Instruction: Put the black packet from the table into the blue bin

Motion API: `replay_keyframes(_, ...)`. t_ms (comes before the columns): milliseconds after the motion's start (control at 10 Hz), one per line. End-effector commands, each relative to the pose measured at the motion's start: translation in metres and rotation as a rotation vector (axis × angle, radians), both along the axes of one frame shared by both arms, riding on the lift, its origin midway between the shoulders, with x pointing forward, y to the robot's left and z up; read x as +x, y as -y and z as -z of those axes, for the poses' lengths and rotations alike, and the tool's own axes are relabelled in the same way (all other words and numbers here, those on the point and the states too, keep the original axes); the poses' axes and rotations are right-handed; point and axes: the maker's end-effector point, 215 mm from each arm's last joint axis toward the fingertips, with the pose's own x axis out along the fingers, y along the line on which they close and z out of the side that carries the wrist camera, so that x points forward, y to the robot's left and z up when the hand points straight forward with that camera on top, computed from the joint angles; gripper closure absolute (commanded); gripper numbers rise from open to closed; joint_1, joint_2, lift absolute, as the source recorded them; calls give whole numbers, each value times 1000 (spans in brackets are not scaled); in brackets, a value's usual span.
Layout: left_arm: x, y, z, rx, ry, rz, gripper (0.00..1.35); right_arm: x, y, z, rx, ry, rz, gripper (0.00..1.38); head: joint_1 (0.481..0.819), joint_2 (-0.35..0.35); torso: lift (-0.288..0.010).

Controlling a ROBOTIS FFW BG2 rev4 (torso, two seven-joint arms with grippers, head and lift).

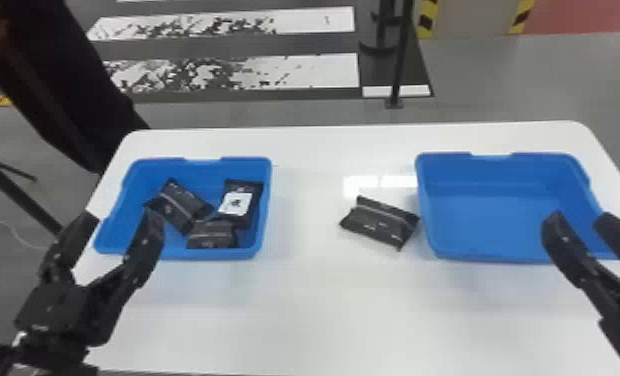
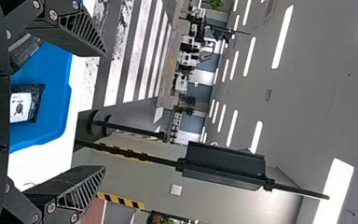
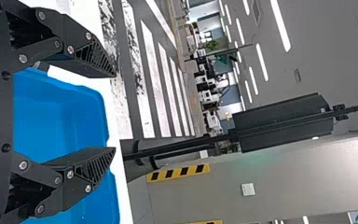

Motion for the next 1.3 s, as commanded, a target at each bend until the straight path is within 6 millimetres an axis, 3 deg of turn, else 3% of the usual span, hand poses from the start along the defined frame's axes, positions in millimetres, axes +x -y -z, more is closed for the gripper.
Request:
replay_keyframes(0,1,0,0,1,1,-1,171,0,0,1,1,-2,1,510,695,81,-110)
replay_keyframes(500,4,6,1,13,-3,14,168,0,0,0,-2,0,1,509,695,76,-110)
replay_keyframes(800,21,45,12,11,-17,108,168,1,0,0,1,0,1,510,695,49,-110)
replay_keyframes(1000,45,93,20,7,-23,219,168,1,0,0,-1,2,1,510,695,-4,-110)
replay_keyframes(1200,65,127,33,53,-38,318,168,3,0,-2,-3,7,1,510,695,-68,-110)
